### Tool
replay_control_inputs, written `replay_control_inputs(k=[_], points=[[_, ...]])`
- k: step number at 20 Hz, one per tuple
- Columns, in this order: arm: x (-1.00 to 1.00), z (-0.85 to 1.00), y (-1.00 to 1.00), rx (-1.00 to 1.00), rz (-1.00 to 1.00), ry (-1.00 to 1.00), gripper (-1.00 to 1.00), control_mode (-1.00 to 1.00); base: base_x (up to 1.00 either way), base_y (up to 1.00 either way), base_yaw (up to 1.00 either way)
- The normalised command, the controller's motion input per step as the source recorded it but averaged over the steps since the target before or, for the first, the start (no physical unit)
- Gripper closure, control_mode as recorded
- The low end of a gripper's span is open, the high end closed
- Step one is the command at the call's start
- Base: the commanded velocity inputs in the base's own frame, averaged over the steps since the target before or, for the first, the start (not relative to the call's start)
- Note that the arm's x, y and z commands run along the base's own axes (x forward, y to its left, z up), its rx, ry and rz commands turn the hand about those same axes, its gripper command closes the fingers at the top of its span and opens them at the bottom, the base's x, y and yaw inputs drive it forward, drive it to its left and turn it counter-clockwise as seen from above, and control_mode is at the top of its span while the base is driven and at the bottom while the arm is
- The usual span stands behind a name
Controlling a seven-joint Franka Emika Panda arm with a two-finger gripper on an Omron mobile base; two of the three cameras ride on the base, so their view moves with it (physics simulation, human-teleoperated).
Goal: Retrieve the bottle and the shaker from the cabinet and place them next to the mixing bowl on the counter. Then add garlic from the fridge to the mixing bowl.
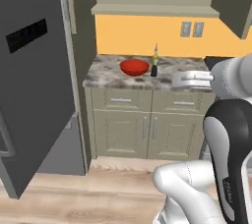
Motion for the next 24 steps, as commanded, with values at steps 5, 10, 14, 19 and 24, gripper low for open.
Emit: replay_control_inputs(k=[5, 10, 14, 19, 24], points=[[0.00, 0.00, 0.00, 0.00, 0.00, 0.00, -1.00, 1.00, -0.58, -0.42, 0.51], [0.00, 0.00, 0.00, 0.00, 0.00, 0.00, -1.00, 1.00, -0.41, -0.09, 0.64], [0.00, 0.00, 0.00, 0.00, 0.00, 0.00, -1.00, 1.00, -0.01, 0.00, 0.78], [0.00, 0.00, 0.00, 0.00, 0.00, 0.00, -1.00, 1.00, 0.06, 0.17, 0.83], [0.00, 0.00, 0.00, 0.00, 0.00, 0.00, -1.00, 1.00, 0.43, 0.64, 0.63]])
